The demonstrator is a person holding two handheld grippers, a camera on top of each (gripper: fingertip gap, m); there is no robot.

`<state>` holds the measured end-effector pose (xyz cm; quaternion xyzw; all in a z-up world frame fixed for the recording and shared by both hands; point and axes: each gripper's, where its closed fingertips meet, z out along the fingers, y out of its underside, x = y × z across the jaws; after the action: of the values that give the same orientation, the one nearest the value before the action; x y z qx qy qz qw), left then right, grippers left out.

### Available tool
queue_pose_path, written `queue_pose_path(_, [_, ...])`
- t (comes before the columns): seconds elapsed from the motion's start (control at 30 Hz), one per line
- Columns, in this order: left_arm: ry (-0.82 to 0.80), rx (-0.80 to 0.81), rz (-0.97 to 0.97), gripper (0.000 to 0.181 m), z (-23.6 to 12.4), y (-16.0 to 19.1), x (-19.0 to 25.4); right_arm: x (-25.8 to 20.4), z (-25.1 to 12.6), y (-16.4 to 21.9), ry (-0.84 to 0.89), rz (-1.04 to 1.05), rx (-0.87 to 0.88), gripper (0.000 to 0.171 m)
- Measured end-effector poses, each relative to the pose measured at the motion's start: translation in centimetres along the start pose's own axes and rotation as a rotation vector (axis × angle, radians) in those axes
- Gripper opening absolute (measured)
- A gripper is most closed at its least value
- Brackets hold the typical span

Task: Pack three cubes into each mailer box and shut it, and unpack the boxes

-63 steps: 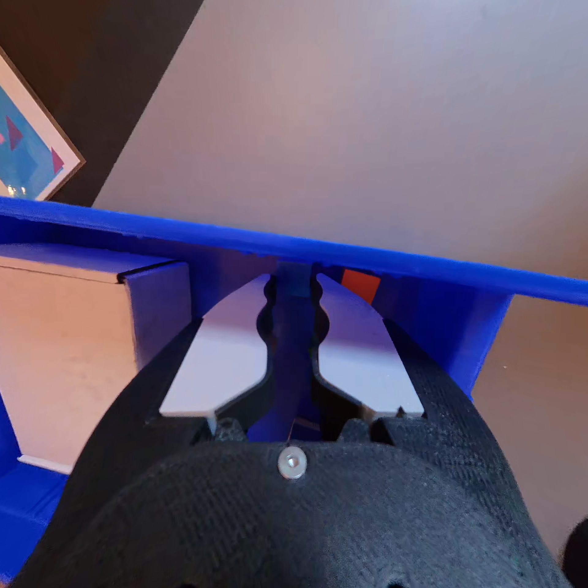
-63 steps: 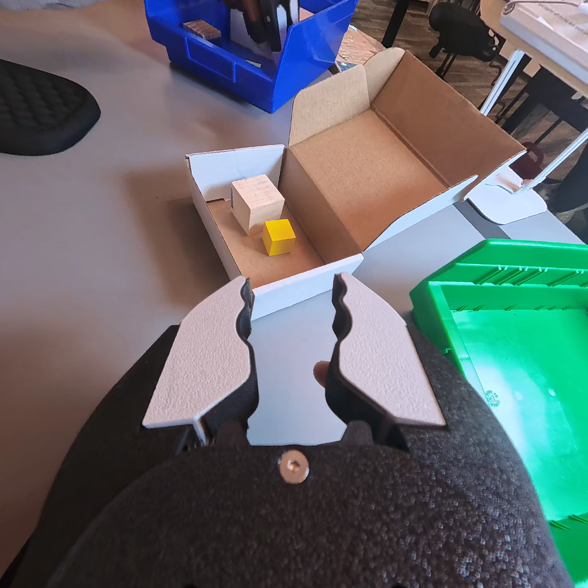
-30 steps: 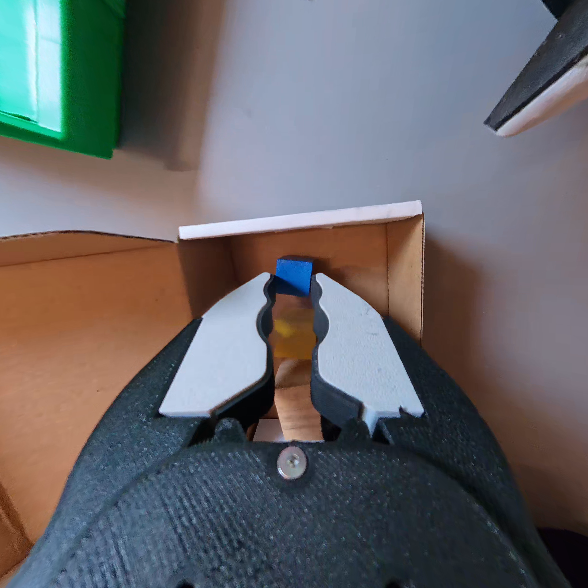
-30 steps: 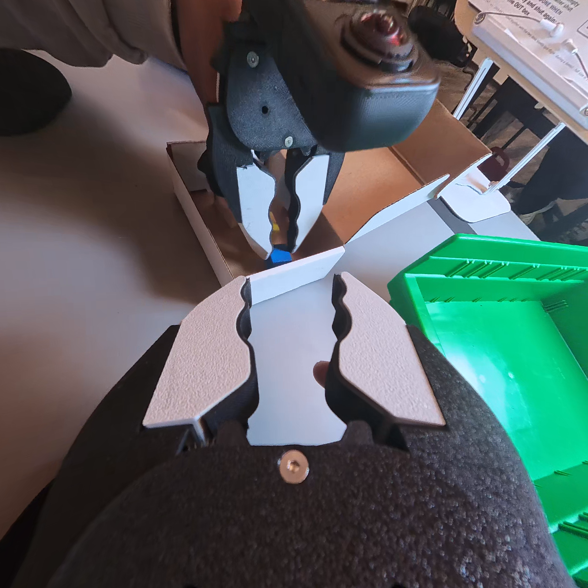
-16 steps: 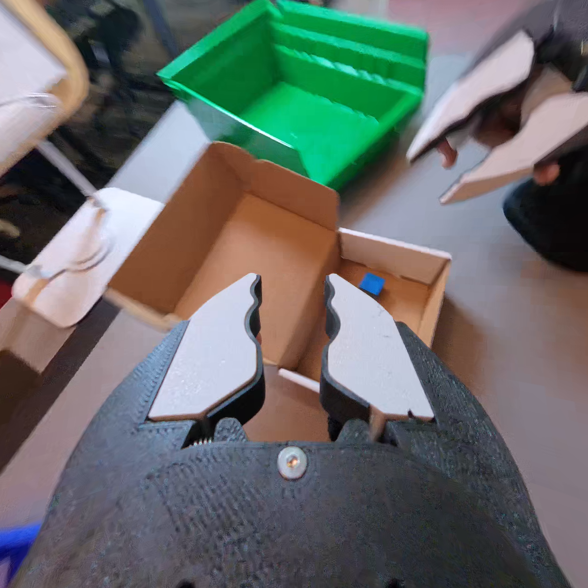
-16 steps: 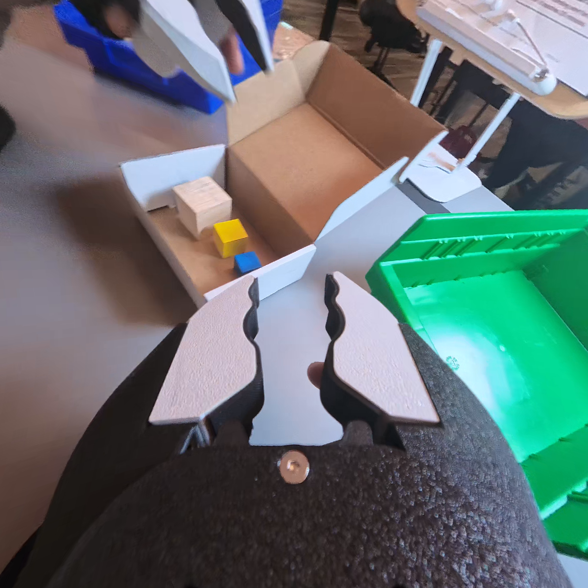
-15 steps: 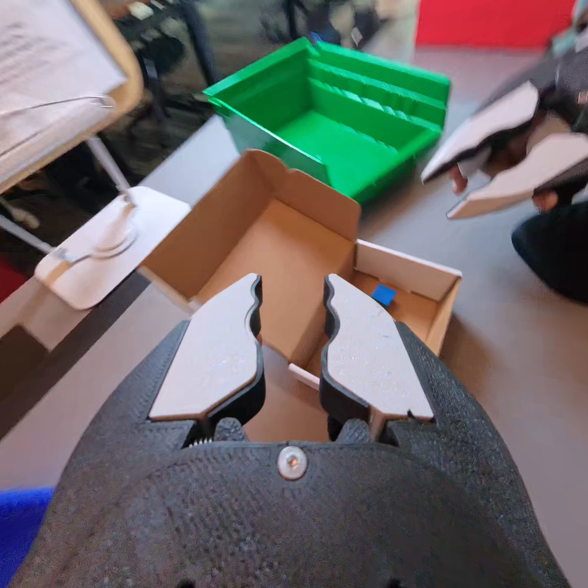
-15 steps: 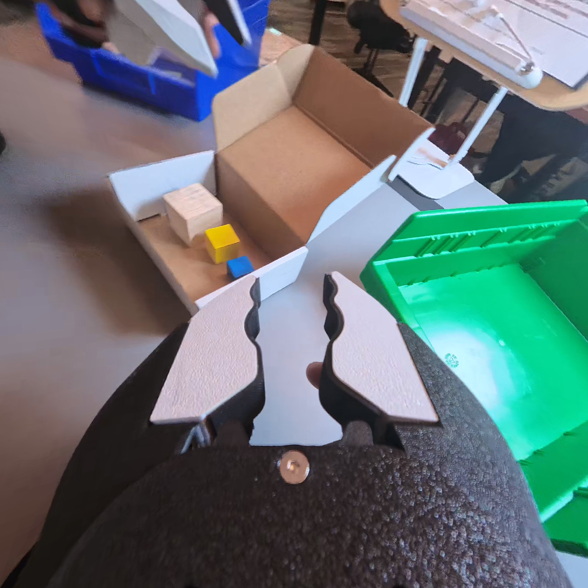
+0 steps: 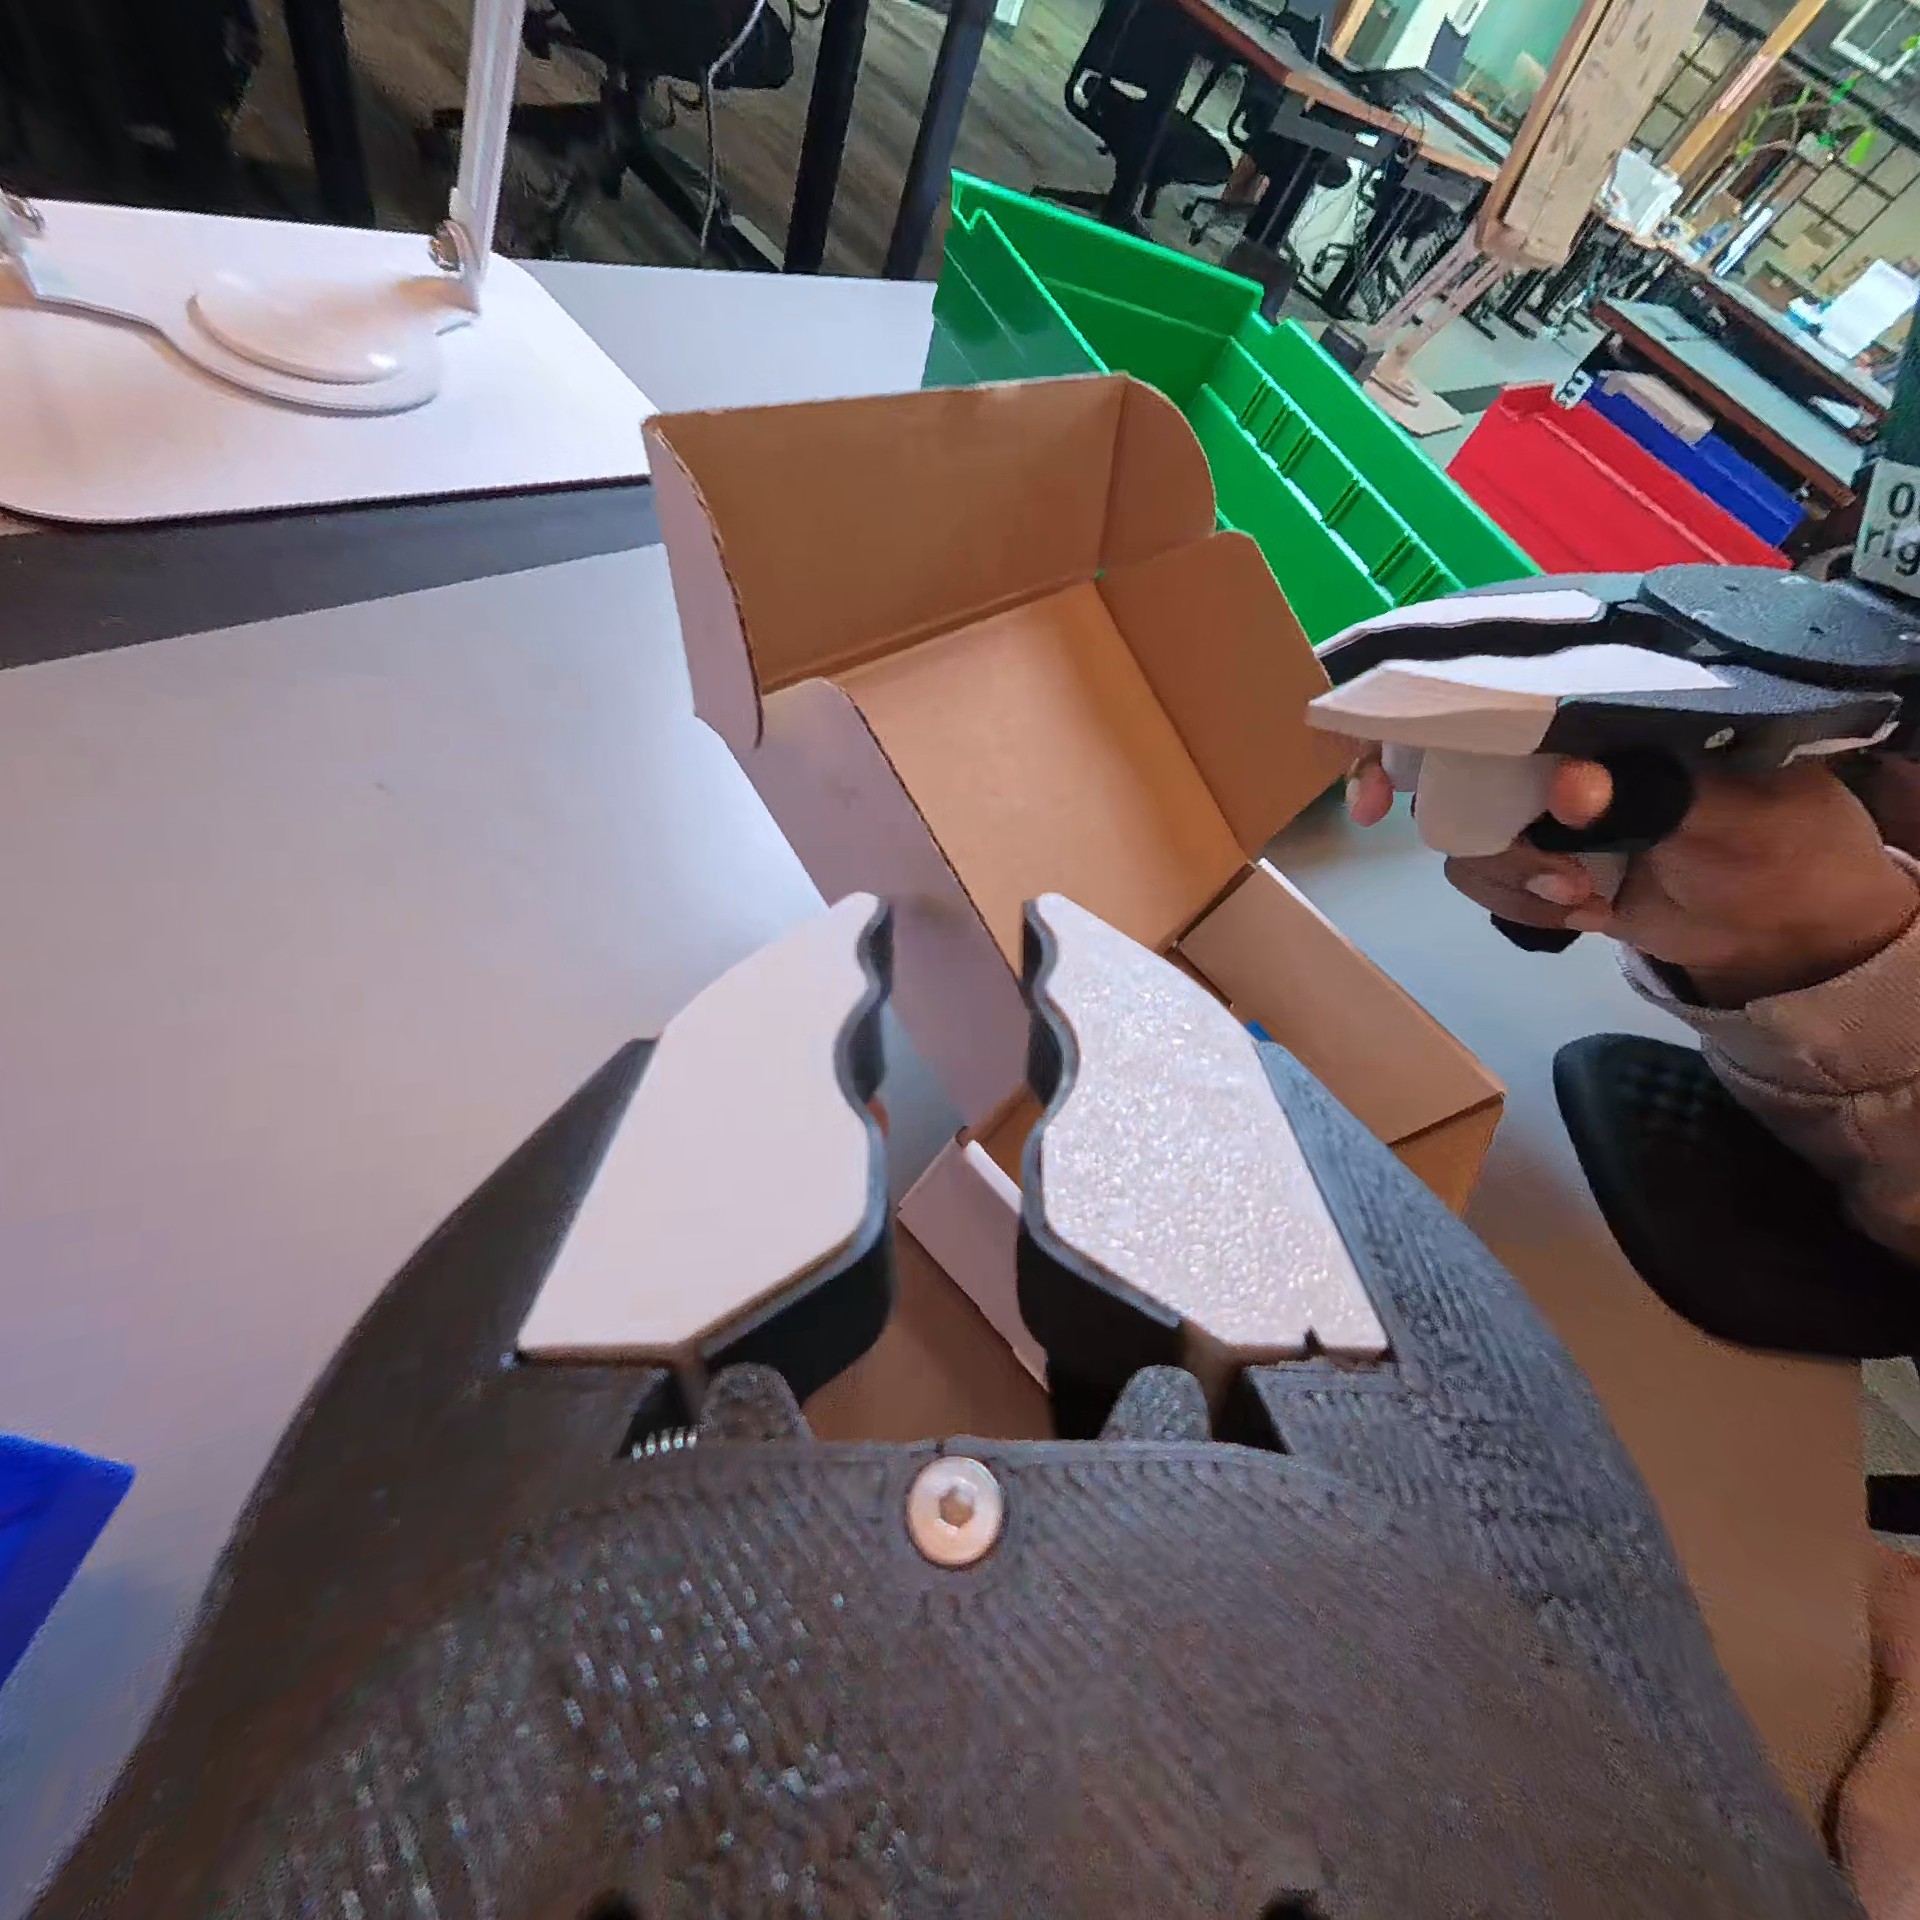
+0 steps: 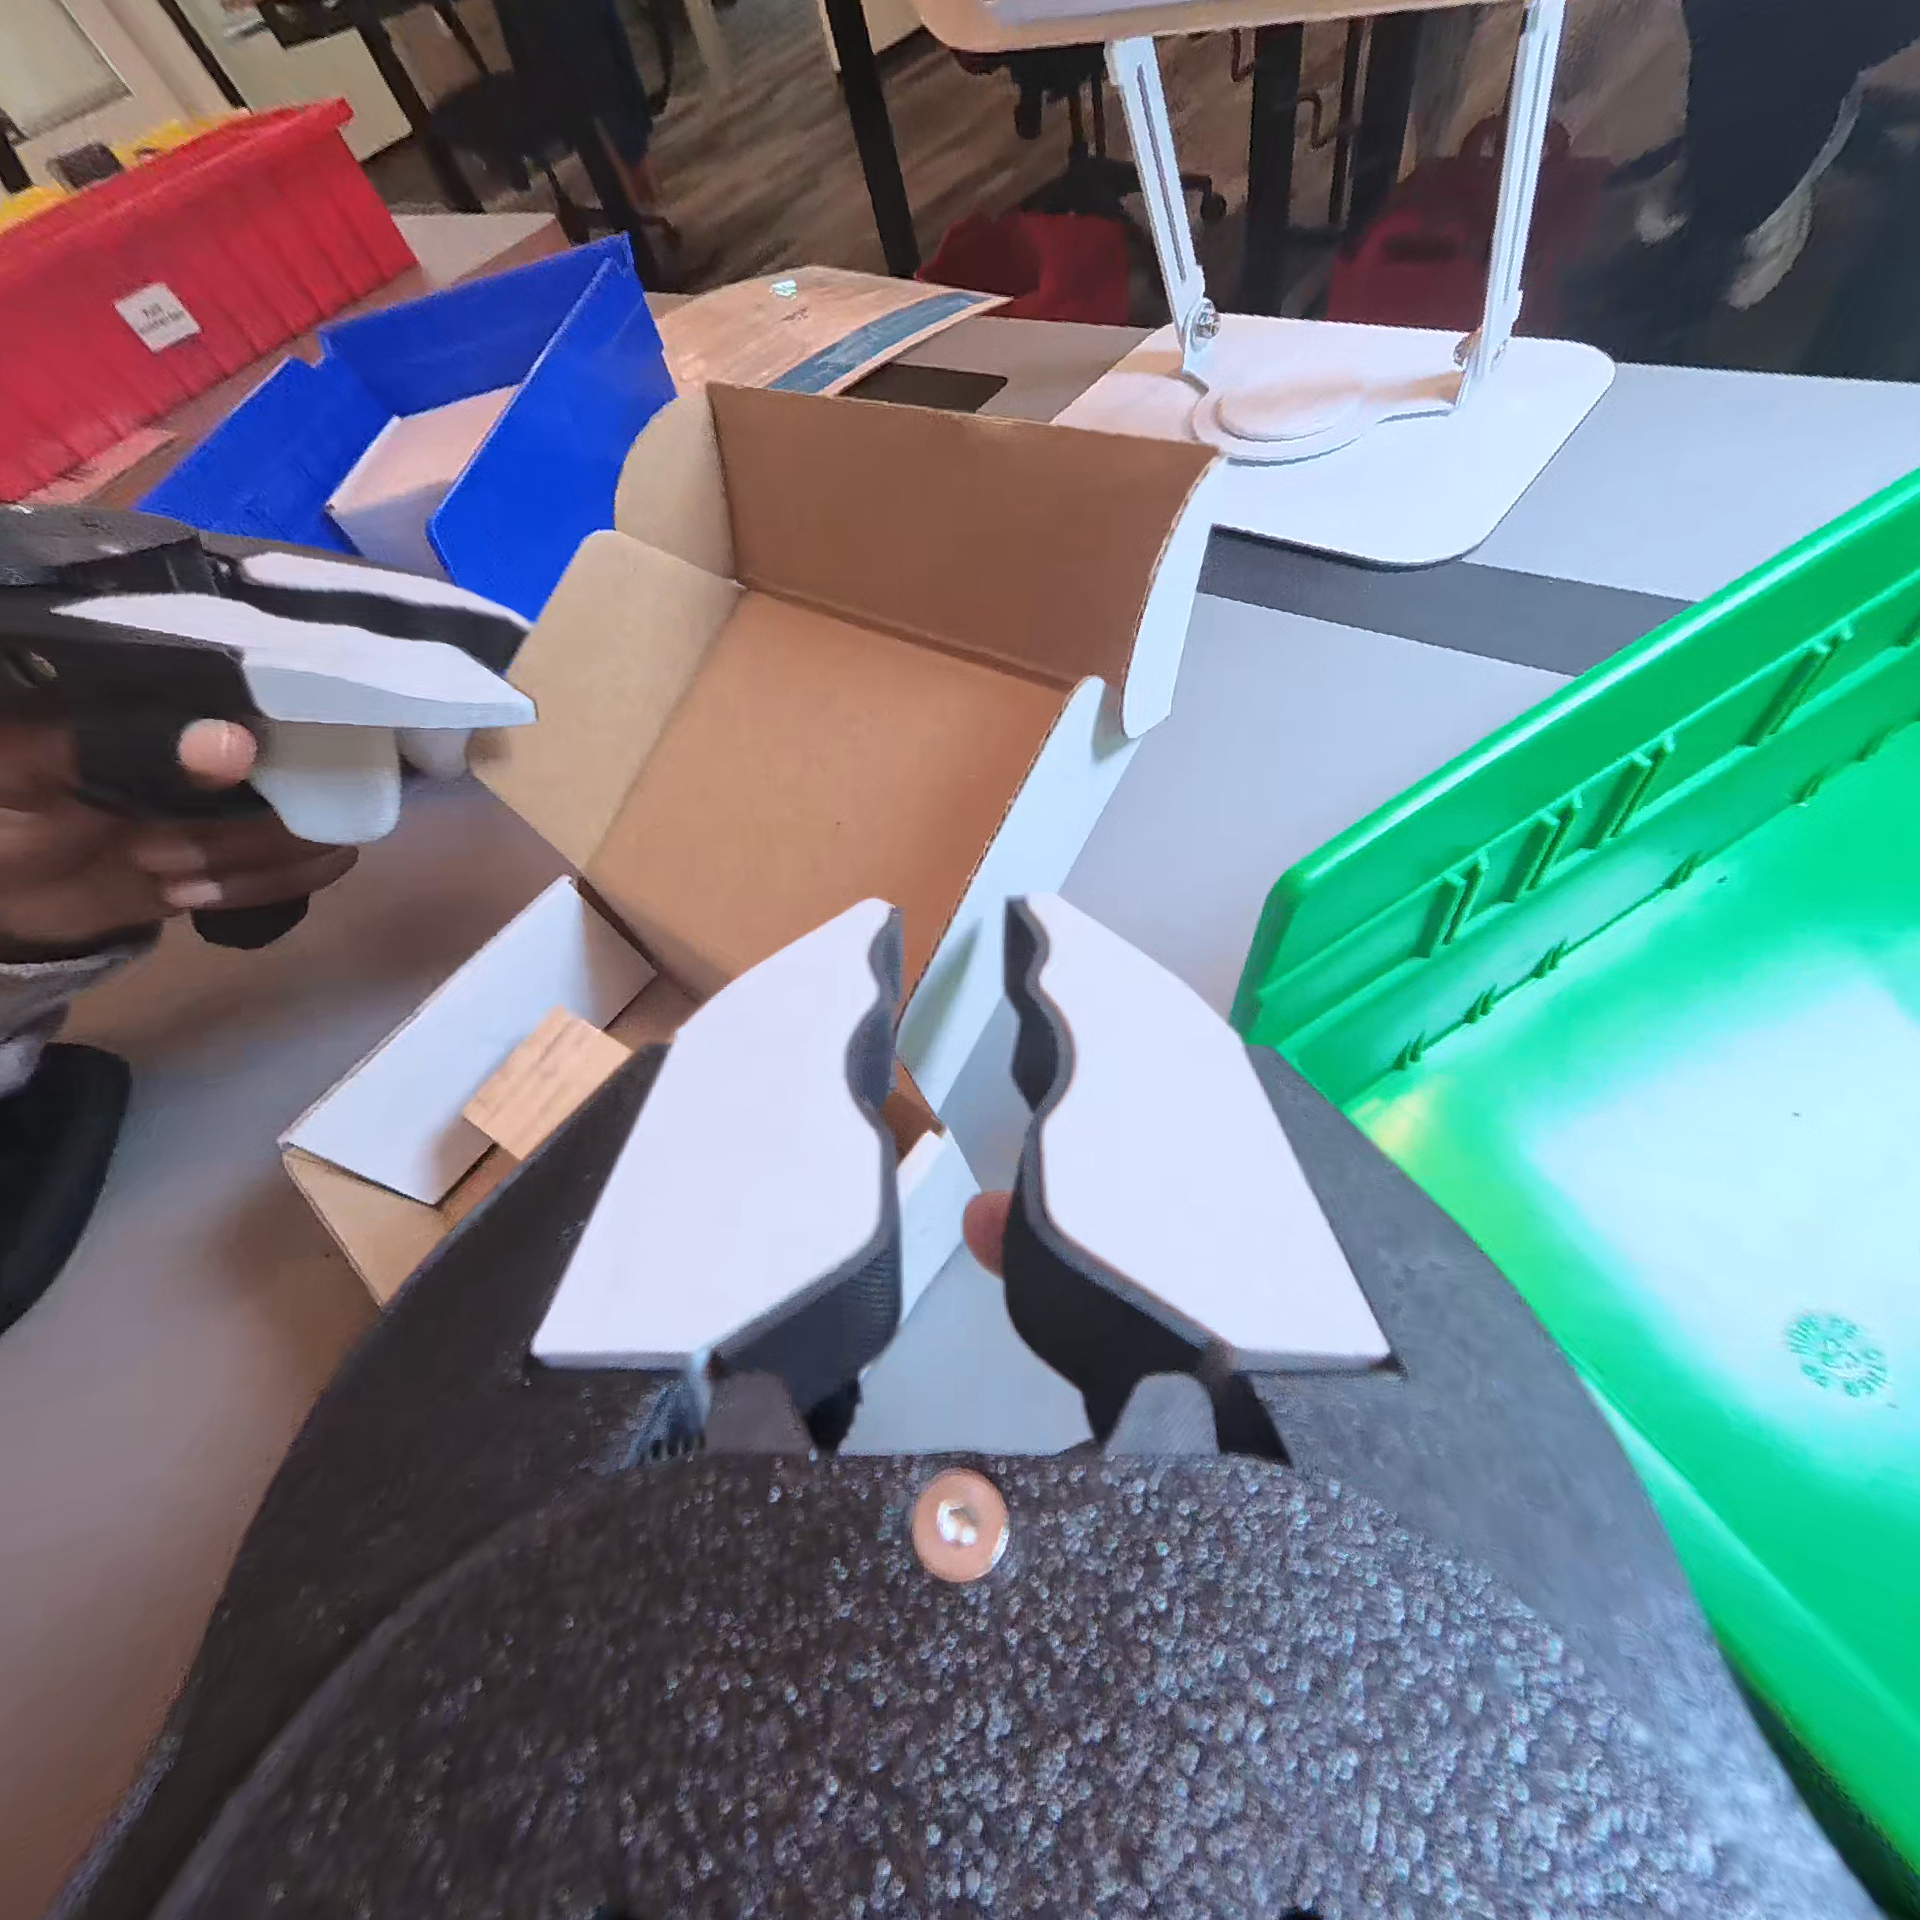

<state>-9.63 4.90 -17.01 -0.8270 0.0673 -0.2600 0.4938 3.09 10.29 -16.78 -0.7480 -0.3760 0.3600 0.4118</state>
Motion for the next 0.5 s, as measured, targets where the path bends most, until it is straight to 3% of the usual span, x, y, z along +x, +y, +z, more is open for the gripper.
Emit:
queue_pose_path(0.07, [-0.007, 0.011, 0.043, 0.017, 0.0, 0.1, 0.2, -0.2, -0.1, 0.2, 0.012, -0.046, 0.021, 0.009])
queue_pose_path(0.27, [0.049, 0.034, 0.304, 0.015, -2.0, 1.3, 2.8, -3.5, -2.4, 1.5, -0.061, -0.377, 0.053, 0.011])
queue_pose_path(0.5, [0.158, -0.058, 0.609, 0.009, -4.1, 7.0, 5.3, -6.1, -4.5, 6.7, -0.244, -0.577, -0.091, 0.005])
